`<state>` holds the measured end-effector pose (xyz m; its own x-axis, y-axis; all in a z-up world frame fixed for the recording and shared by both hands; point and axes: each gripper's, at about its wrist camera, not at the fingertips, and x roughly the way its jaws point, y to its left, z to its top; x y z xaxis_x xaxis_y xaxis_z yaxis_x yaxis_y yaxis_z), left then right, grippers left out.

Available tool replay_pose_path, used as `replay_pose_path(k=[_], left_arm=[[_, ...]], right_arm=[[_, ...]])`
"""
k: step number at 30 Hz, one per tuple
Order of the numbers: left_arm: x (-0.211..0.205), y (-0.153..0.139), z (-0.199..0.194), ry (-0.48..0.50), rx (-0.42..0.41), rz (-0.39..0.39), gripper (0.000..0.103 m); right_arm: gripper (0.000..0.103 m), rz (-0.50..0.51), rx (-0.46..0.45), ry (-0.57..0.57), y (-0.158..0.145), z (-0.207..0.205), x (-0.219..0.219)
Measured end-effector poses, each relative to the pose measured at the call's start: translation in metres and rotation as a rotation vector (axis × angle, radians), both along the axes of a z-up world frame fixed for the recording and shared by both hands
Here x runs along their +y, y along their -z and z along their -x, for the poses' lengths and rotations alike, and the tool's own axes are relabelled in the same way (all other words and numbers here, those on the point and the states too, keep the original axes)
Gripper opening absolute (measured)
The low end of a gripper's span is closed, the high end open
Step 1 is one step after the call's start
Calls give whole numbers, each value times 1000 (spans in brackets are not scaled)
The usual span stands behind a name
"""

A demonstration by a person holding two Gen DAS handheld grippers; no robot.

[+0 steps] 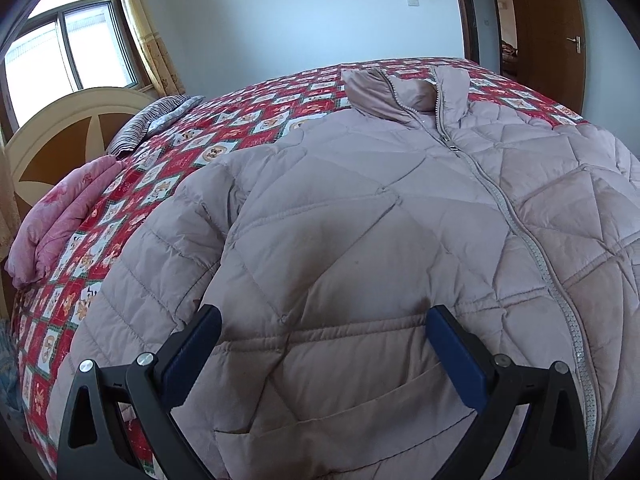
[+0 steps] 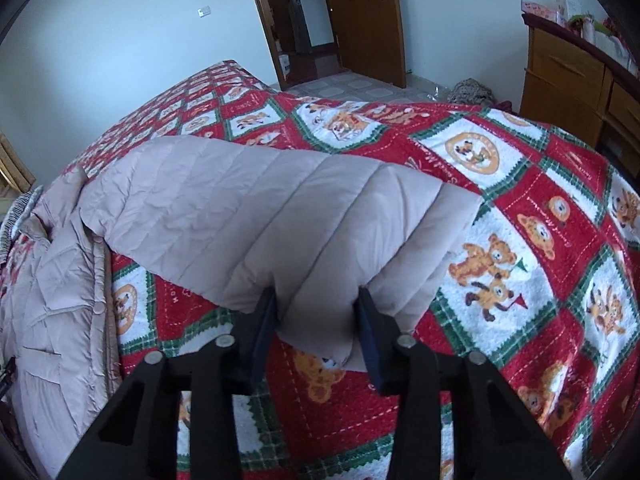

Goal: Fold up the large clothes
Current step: 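Lift the sleeve with the right tool and fold it across the jacket body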

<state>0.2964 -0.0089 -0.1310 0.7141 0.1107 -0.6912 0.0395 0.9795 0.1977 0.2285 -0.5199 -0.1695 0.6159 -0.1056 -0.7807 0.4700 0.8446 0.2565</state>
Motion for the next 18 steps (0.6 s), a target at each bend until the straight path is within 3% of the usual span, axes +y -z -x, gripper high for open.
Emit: replay_pose_path(k=[3, 4, 5, 7, 11, 13, 15, 18], left_arm=[[4, -3, 3, 1, -3, 5, 102], [6, -4, 4, 1, -5, 6, 102], [8, -5, 6, 0, -8, 7, 102], [12, -9, 8, -5, -15, 6, 102], [21, -19, 10, -20, -42, 7, 102], [27, -23, 11, -31, -56, 4, 102], [33, -26, 12, -41, -70, 3, 102], [38, -23, 8, -52, -69, -10, 102]], right_arm=[[43, -85, -45, 12, -1, 4, -9], [52, -125, -67, 26, -1, 7, -12], [70, -165, -88, 41, -2, 10, -16], [83, -202, -114, 85, -5, 14, -20], [83, -123, -53, 177, -11, 14, -22], [83, -165, -82, 250, -10, 22, -36], [82, -186, -46, 277, -5, 22, -45], [66, -162, -19, 239, -1, 15, -44]])
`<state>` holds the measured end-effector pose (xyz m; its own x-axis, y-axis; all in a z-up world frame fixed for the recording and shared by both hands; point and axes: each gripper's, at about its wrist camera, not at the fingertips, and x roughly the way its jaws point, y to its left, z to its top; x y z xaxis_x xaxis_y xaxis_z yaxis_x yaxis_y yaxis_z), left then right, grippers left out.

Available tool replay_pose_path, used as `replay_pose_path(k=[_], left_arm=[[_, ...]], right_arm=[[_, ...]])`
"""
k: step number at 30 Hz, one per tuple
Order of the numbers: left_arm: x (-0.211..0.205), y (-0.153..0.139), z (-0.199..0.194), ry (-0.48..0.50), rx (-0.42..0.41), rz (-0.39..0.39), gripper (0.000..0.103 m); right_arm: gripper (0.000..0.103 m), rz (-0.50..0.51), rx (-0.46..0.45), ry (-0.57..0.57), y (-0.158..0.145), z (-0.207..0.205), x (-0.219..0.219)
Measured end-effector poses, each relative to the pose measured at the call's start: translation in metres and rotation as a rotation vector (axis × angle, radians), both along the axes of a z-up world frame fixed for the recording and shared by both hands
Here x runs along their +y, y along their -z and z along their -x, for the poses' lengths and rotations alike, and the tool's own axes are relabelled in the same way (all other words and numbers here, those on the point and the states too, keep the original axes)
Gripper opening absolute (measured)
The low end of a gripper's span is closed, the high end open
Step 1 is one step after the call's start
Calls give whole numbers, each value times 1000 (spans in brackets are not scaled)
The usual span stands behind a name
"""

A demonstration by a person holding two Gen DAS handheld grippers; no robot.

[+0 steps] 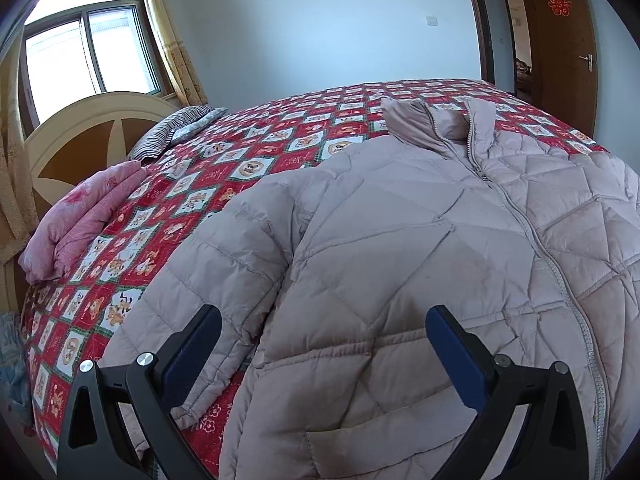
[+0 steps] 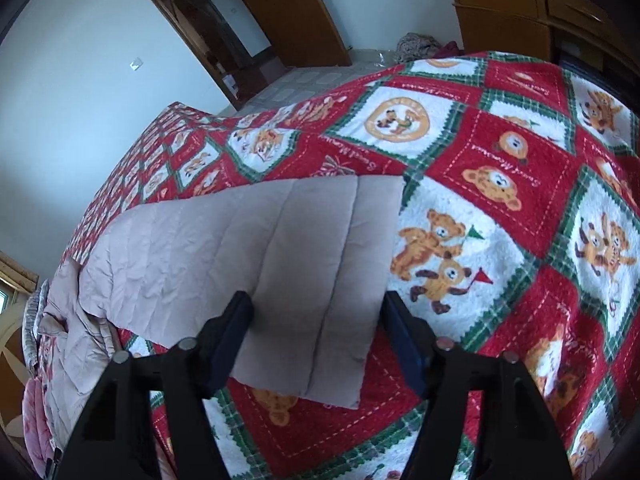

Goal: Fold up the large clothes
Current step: 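Lift the sleeve with the right tool and fold it across the jacket body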

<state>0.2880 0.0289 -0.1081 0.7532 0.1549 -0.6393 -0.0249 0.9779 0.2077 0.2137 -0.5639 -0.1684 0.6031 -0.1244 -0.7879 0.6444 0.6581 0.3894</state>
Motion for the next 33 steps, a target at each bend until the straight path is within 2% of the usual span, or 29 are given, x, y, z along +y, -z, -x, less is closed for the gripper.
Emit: replay_pose_path(k=[1, 2, 3, 5, 11, 16, 20, 26, 33], left_arm=[[1, 2, -2, -5, 6, 0, 102], [2, 5, -4, -9, 13, 2, 102], [3, 7, -5, -14, 20, 3, 102], [5, 8, -4, -16, 28, 12, 102], [14, 2, 1, -17, 9, 16, 102], [24, -4, 1, -32, -3, 30, 102], [31, -7, -4, -52, -17, 16, 102], [49, -8, -12, -89, -8, 15, 102], [74, -15, -18, -136, -21, 36, 102]], right_arm=[[54, 11, 15, -24, 1, -3, 3], [34, 14, 14, -42, 0, -6, 6], [25, 0, -7, -61, 0, -7, 7], [16, 35, -19, -73, -6, -8, 12], [14, 270, -105, -143, -66, -10, 46], [14, 493, -189, -255, -127, -16, 99], [14, 609, -233, -367, -158, -29, 147], [14, 695, -292, -533, -170, -47, 219], [14, 769, -308, -742, -147, -73, 311]])
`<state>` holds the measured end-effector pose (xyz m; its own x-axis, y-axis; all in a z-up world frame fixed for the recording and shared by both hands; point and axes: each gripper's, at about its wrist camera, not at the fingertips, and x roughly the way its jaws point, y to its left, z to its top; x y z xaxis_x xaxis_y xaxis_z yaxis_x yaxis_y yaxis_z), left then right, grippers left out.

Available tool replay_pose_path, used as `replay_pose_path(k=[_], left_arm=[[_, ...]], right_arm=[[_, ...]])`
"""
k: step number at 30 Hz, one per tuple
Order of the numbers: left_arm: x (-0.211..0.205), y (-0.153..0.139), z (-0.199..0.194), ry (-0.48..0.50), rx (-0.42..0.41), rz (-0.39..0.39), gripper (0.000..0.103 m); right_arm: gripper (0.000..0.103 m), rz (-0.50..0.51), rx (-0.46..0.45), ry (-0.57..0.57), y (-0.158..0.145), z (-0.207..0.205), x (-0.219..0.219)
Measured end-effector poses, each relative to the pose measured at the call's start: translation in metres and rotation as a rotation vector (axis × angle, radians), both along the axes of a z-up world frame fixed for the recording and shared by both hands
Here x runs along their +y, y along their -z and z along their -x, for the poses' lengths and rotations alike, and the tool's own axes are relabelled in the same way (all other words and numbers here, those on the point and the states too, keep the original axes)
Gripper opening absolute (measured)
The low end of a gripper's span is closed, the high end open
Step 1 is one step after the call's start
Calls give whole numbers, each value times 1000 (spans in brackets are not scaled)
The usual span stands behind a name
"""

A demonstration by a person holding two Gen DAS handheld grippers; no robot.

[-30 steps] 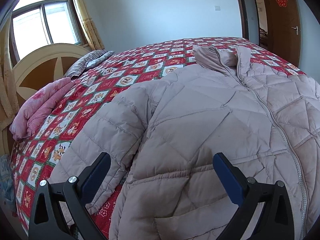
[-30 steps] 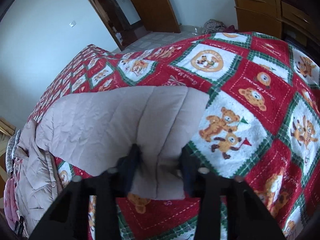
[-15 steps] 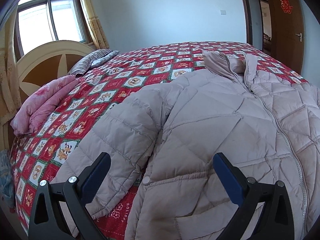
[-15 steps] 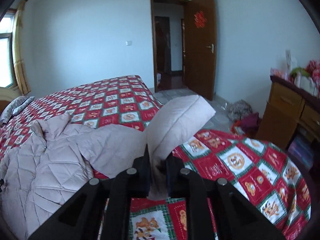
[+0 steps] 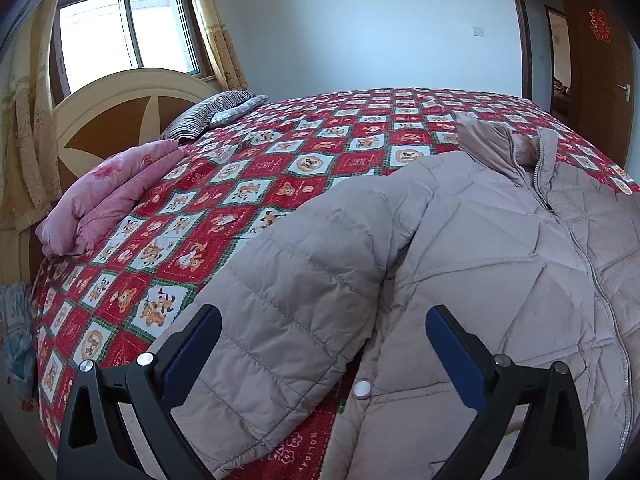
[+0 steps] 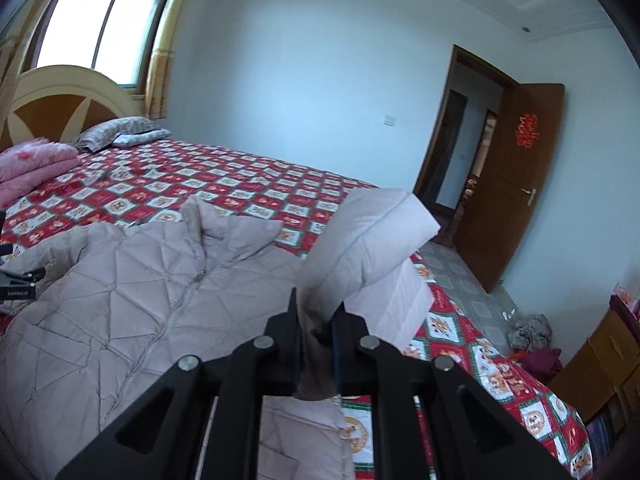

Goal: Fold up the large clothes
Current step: 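Lift the sleeve with the right tool and fold it across the jacket body, then release the sleeve from the right tool onto the jacket front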

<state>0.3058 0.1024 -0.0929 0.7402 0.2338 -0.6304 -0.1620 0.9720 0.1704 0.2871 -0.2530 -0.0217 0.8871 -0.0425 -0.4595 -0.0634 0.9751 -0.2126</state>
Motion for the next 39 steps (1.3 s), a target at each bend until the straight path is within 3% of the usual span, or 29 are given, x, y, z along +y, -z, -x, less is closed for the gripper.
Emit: replay_pose_path(k=[12, 22, 25, 26, 28, 30, 33, 35, 39], left_arm=[[24, 0, 0, -30, 3, -21, 102], [38, 4, -8, -63, 19, -41, 102], [34, 2, -10, -58, 18, -38, 102], [31, 1, -10, -54, 17, -39, 102], [26, -2, -10, -45, 10, -43, 102], [22, -5, -11, -42, 4, -46, 102], [17, -13, -9, -33, -10, -34, 102], [12, -19, -7, -30, -27, -43, 102], [-3, -29, -6, -8, -48, -18, 102]], right_arm=[[14, 18, 111, -235, 63, -31, 130], [14, -3, 240, -305, 116, -37, 172], [28, -20, 241, -358, 118, -32, 177], [51, -24, 239, -396, 118, -27, 179], [80, -30, 222, -478, 115, -13, 184], [80, -9, 199, -518, 112, 3, 186], [74, -58, 216, -568, 103, 22, 174], [55, -147, 230, -578, 94, 27, 157], [41, -271, 217, -427, 82, 14, 119]])
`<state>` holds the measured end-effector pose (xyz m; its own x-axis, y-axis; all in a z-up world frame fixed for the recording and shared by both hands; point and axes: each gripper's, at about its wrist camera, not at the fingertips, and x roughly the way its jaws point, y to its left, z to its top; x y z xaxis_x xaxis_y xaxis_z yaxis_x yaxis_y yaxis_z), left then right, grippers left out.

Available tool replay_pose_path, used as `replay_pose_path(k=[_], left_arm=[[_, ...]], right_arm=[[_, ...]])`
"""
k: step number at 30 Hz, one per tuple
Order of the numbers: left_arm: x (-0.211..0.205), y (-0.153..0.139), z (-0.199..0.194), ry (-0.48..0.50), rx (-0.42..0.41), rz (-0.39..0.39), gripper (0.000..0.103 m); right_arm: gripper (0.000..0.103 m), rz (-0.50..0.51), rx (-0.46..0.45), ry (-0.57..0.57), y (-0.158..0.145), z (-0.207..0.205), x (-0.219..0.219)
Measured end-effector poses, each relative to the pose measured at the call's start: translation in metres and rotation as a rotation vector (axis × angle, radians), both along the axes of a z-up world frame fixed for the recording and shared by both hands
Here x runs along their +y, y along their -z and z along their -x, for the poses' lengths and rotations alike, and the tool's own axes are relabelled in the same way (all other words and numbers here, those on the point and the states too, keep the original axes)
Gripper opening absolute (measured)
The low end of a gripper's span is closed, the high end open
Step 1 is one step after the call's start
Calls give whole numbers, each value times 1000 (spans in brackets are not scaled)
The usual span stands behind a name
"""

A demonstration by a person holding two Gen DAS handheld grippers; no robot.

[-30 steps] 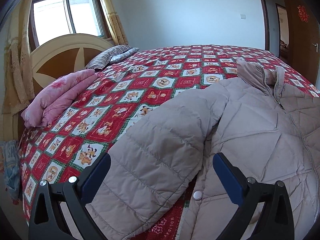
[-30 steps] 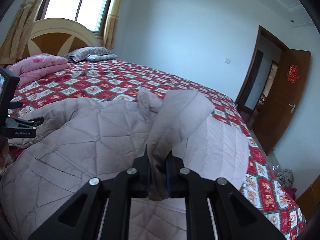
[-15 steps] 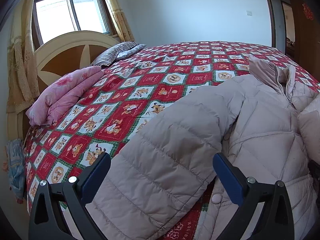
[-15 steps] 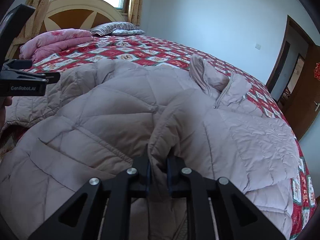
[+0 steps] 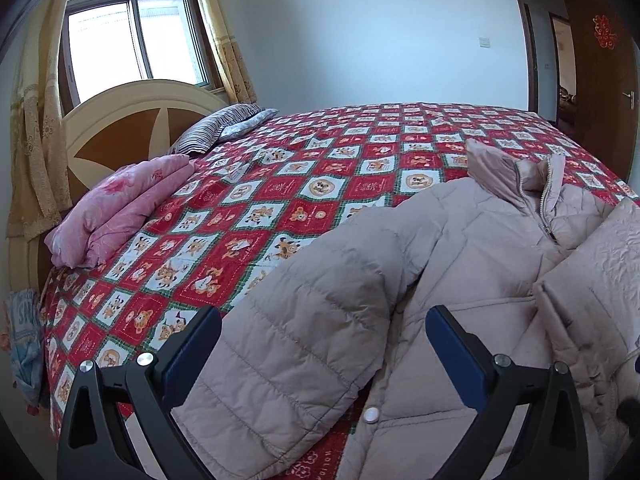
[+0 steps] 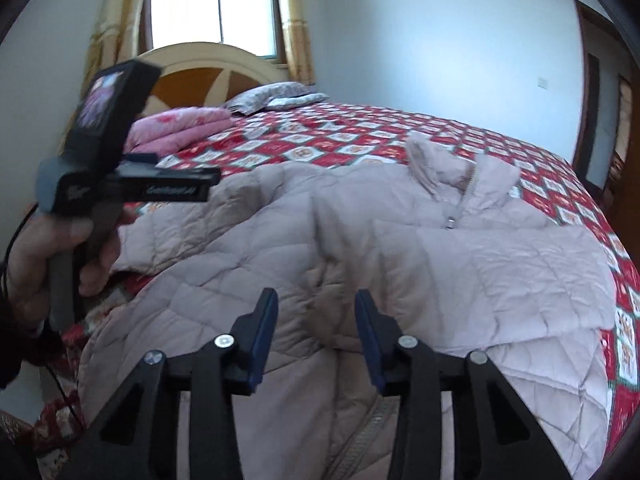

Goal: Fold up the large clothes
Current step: 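Release the sleeve from the right tool onto the jacket front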

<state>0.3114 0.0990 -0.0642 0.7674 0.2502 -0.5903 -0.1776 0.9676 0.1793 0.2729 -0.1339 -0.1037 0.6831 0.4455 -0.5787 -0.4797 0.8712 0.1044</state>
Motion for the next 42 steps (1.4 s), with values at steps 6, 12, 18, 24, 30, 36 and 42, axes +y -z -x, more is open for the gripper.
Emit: replay_pose_path(k=[6, 12, 18, 24, 30, 36, 42], left_arm=[[-37, -6, -2, 59, -11, 7, 102], [-63, 0, -8, 93, -2, -9, 102], [-66, 14, -22, 73, 46, -4, 102], [-61, 14, -32, 31, 43, -21, 102], [-61, 9, -27, 10, 44, -28, 102], [-95, -3, -20, 69, -28, -85, 102], [-120, 50, -37, 62, 85, -248, 102]], right_arm=[[38, 89, 164, 233, 28, -61, -16], [29, 92, 206, 83, 48, -65, 34], [29, 70, 223, 7, 56, -62, 38], [30, 45, 236, -16, 61, -60, 44], [29, 30, 225, -72, 43, -46, 32], [47, 1, 160, 48, -3, -34, -47], [47, -10, 128, 415, -5, -91, -138]])
